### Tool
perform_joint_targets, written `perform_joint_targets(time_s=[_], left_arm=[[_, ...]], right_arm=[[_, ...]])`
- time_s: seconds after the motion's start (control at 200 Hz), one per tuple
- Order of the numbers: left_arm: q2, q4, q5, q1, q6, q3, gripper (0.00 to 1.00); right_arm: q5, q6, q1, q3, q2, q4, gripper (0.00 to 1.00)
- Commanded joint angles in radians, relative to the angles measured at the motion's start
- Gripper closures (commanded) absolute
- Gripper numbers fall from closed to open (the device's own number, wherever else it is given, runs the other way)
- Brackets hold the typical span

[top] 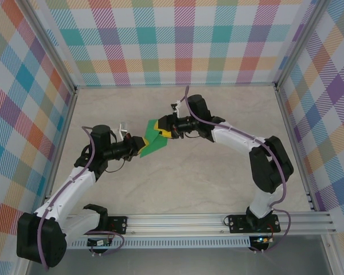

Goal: Fold a paper plane with a square sheet of paper (pick it up from the middle)
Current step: Turn over the paper at the center of the table.

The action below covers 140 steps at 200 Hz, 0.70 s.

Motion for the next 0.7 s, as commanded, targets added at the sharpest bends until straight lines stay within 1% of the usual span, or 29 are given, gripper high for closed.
perform_joint_targets(time_s=[0.0,0.105,0.21,0.255,0.376,0.436,0.541,0.596,0.696], left_arm=[[0.011,-0.196,-0.067,0.015,0.147,0.078,0.93],[0.030,-0.401,-0.174,0.015,0.275,0.148,0.93],[0.054,-0.583,-0.307,0.010,0.395,0.234,0.92],[0.060,-0.656,-0.381,0.005,0.435,0.272,0.92],[0.081,-0.806,-0.638,-0.033,0.505,0.374,0.92],[0.105,-0.873,-0.779,-0.065,0.517,0.425,0.91],[0.171,-0.965,-1.013,-0.146,0.510,0.502,0.91],[0.216,-0.993,-1.114,-0.197,0.488,0.530,0.91],[0.332,-1.026,-1.253,-0.288,0.437,0.583,0.91]], right_arm=[[0.140,-0.116,0.008,0.012,-0.072,-0.187,0.50],[0.287,-0.182,0.008,0.015,-0.127,-0.335,0.37],[0.407,-0.227,0.008,-0.014,-0.181,-0.398,0.27],[0.445,-0.239,0.008,-0.031,-0.204,-0.411,0.25],[0.530,-0.252,0.008,-0.066,-0.252,-0.441,0.21],[0.566,-0.253,0.008,-0.079,-0.271,-0.455,0.21],[0.620,-0.253,0.008,-0.099,-0.294,-0.477,0.20],[0.643,-0.253,0.009,-0.103,-0.301,-0.489,0.20],[0.685,-0.253,0.007,-0.102,-0.309,-0.521,0.20]])
